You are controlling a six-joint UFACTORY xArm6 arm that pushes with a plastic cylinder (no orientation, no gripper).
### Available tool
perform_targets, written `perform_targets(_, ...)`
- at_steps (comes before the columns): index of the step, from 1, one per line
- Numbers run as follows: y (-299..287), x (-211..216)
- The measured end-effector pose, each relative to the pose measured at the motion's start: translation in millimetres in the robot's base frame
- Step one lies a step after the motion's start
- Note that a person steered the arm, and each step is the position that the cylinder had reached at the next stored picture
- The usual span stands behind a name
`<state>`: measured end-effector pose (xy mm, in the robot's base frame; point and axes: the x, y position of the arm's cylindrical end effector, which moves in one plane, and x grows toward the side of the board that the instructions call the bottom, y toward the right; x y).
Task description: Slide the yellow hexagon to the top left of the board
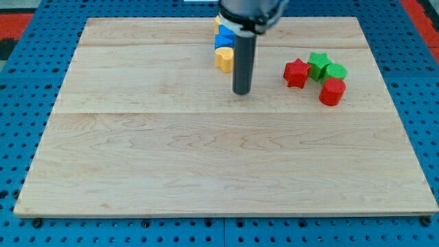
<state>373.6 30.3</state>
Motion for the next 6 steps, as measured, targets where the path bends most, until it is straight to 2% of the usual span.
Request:
perform_targets(2, 80, -17)
perform_targets(4, 101, -18)
perform_targets(6, 78, -58)
